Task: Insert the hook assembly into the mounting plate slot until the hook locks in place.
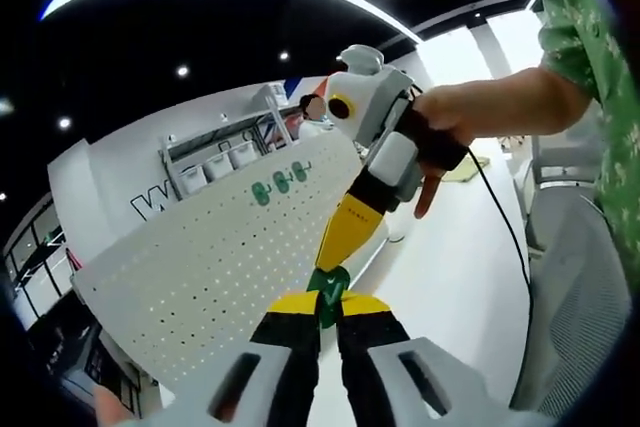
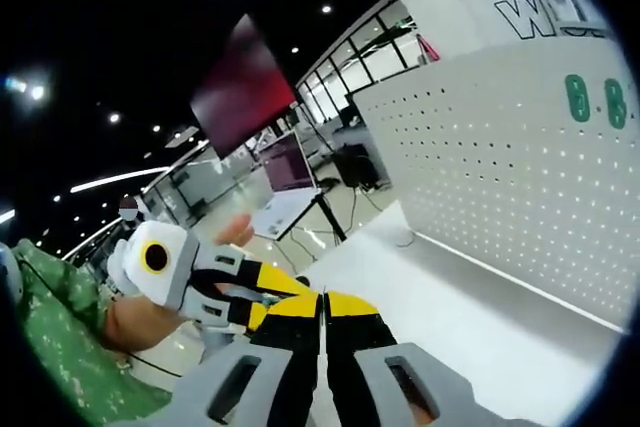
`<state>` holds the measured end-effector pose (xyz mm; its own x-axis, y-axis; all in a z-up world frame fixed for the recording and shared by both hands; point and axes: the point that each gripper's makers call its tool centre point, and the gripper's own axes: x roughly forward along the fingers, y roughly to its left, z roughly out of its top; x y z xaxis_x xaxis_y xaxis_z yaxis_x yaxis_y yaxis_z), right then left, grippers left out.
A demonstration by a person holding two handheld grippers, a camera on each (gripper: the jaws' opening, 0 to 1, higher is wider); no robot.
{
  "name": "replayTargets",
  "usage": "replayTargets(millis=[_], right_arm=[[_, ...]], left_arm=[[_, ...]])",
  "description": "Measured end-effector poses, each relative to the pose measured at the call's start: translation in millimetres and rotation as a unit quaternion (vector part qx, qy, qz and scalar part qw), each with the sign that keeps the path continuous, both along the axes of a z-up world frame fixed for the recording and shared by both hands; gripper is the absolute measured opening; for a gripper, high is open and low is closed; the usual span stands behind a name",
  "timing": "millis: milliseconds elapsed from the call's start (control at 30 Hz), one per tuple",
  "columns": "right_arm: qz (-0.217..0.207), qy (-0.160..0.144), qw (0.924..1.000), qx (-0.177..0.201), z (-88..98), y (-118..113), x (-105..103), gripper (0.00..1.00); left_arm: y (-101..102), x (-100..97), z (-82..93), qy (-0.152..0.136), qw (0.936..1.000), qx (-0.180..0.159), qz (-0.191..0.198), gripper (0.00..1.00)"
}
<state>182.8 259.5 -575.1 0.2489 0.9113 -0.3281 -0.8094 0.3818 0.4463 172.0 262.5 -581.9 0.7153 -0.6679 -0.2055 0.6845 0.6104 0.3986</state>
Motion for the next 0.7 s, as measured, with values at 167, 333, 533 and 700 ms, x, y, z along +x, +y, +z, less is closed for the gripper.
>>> replayTargets(millis=[167, 333, 533, 700], right_arm=[[0.000, -0.005, 1.0000, -0.008, -1.4, 1.0, -0.5, 0.00], [-0.001, -0.010, 0.9998, -0.017, -3.2, 0.9, -0.2, 0.00], [-0.001, -0.028, 0.9990, -0.035, -3.9, 1.8, -1.9, 0.00], [-0.003, -0.027, 0.9989, -0.038, -4.8, 0.8, -0.9, 0.00]], left_arm=[[1.0, 1.5, -1.1, 0.001, 1.0000, 0.003, 0.004, 0.05], [1.2, 1.6, -3.1, 0.001, 1.0000, 0.006, 0.005, 0.05], [1.0, 2.0, -5.3, 0.004, 0.9999, 0.010, 0.005, 0.05], [0.6, 1.8, -6.4, 0.005, 0.9999, 0.010, 0.004, 0.04]])
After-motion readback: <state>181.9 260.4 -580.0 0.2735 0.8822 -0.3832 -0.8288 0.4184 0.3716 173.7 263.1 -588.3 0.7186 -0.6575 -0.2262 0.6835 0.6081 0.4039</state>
